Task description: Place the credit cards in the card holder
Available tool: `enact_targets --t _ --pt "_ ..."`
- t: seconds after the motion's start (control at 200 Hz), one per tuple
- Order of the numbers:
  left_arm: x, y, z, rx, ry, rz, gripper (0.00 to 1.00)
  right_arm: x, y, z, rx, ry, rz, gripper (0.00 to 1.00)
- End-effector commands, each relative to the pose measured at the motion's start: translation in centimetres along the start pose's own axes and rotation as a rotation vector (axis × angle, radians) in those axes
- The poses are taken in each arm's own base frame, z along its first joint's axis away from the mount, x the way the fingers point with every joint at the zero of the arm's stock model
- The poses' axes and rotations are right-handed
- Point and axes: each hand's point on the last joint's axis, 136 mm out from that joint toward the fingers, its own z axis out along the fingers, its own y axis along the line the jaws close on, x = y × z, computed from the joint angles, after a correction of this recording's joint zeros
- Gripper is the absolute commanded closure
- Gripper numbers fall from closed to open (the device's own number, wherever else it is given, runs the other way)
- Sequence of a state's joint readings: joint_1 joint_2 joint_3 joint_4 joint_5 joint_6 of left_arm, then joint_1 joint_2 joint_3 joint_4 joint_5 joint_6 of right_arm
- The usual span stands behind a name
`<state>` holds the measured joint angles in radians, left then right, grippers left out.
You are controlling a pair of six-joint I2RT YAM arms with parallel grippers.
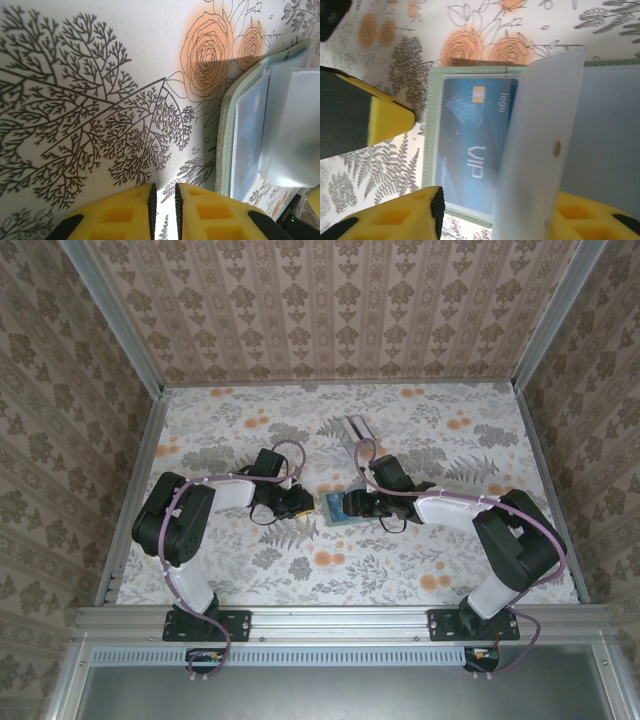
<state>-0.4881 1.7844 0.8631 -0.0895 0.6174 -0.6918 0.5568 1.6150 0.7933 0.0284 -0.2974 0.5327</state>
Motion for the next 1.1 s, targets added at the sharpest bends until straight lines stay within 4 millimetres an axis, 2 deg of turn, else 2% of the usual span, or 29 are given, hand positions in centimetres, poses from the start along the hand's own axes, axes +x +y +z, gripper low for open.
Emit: enact_targets --t 0.0,0.2,0.31,0.425,0.51,0.605,0.725,0.89,1.01,1.095 --pt "1.0 0.1 0.3 0.002 0.035 -0.04 0.79 -0.1 1.7 -0.3 -0.079 -0.017 -0.014 0.51" --pt "0.2 -0.3 0.1 0.023 0.023 -0.045 0.78 0.3 3.2 0.5 -0.14 0.023 -0.039 0.51" --pt "0.0 -0.7 -0.2 0.085 0.025 -0.077 0.76 1.5 5.0 1.9 -0.212 0.084 -0.058 0.59" --pt "-0.9 -0.3 -0.8 0.131 0.018 -0.12 0.73 2.5 6.0 2.9 -0.223 0.126 -0.109 0.56" --pt "-1.2 0.1 -1.5 0.137 0.0 -0.133 0.7 1.8 6.1 2.6 -0.212 0.102 -0.125 0.54" --pt "-1.4 0.2 -2.3 0.118 -0.026 -0.115 0.65 0.0 6.7 1.0 -0.184 0.031 -0.205 0.51" --pt "-1.3 0.2 -2.8 0.103 -0.011 -0.104 0.61 -3.5 5.8 -0.9 -0.061 -0.079 -0.266 0.49" --pt "-1.8 0.0 -4.5 0.086 -0.052 -0.082 0.59 -8.2 3.7 -2.5 0.161 -0.19 -0.326 0.47" --pt "-2.2 0.2 -6.0 0.044 -0.088 -0.061 0.58 -11.6 2.0 -2.8 0.278 -0.248 -0.326 0.45" --pt "-2.2 0.2 -6.7 0.022 -0.098 -0.041 0.58 -14.1 -0.2 -3.0 0.378 -0.257 -0.293 0.44"
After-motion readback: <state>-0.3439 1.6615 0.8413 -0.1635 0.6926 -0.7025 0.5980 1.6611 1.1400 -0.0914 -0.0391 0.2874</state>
